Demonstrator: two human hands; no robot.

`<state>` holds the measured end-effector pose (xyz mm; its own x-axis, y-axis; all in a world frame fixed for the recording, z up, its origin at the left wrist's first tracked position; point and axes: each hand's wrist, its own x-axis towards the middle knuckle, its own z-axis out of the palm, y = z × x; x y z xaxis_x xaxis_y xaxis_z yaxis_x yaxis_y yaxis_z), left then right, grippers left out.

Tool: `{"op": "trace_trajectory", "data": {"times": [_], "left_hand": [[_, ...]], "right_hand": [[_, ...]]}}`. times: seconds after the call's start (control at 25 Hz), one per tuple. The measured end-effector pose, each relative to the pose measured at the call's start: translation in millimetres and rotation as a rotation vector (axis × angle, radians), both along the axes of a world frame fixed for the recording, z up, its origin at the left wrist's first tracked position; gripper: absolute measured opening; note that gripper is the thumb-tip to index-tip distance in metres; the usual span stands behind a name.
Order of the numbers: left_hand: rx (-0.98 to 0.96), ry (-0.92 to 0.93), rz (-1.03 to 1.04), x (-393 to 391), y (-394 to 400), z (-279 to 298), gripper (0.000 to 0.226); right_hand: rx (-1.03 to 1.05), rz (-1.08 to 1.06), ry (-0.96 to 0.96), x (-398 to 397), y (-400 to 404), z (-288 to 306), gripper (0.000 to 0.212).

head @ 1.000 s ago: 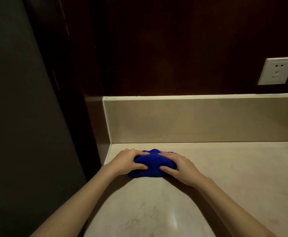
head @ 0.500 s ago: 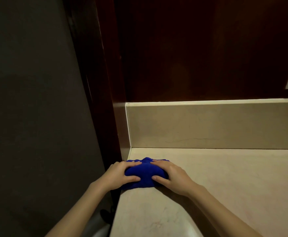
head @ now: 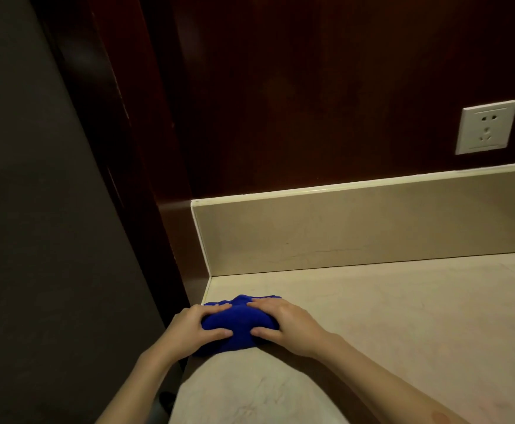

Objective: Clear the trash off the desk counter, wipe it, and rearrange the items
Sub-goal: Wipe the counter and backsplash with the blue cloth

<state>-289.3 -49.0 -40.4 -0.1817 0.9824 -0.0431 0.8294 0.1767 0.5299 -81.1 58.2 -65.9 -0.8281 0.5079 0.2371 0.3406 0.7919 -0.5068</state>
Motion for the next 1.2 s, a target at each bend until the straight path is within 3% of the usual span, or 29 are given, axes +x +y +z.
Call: {"op": "trace_trajectory", "data": {"times": [0.48,1.2], "left_hand": [[0.015,0.036,0.028,84.4,25.3,-2.8,0.059],[0.078,0.179,-0.260,248.3,96.3,-4.0,0.064]], "right_hand": [[-0.026,0.051,0.012,88.4,35.3,-3.0,0.050],[-0.081,-0.214,0.029,273.0,58.3,-7.5,0.051]]}}
